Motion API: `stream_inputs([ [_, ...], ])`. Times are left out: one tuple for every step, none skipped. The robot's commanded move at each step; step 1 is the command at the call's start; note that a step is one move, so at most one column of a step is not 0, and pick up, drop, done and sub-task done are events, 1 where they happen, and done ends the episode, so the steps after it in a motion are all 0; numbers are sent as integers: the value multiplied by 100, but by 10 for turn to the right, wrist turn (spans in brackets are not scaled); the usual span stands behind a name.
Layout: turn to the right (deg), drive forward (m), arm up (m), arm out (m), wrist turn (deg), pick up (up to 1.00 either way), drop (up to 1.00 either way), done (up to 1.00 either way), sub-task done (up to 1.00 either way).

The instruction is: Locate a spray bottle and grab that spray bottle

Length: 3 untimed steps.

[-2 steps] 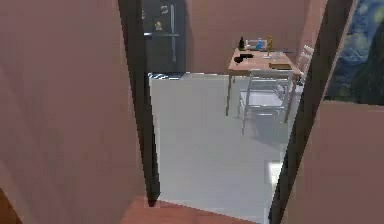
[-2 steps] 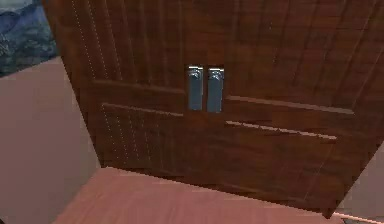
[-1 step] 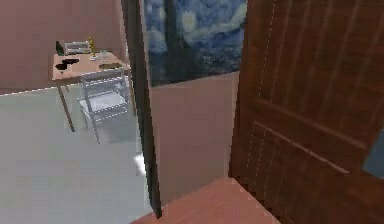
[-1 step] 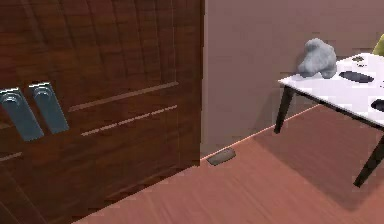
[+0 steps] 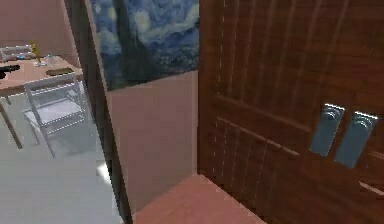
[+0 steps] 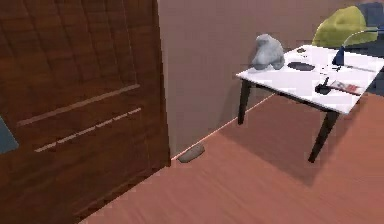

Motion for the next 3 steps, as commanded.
stream_inputs([
  [0,20,0,0,0,0,0,0,0],
  [-450,0,0,0,0,0,0,0,0],
  [-210,0,0,0,0,0,0,0,0],
])
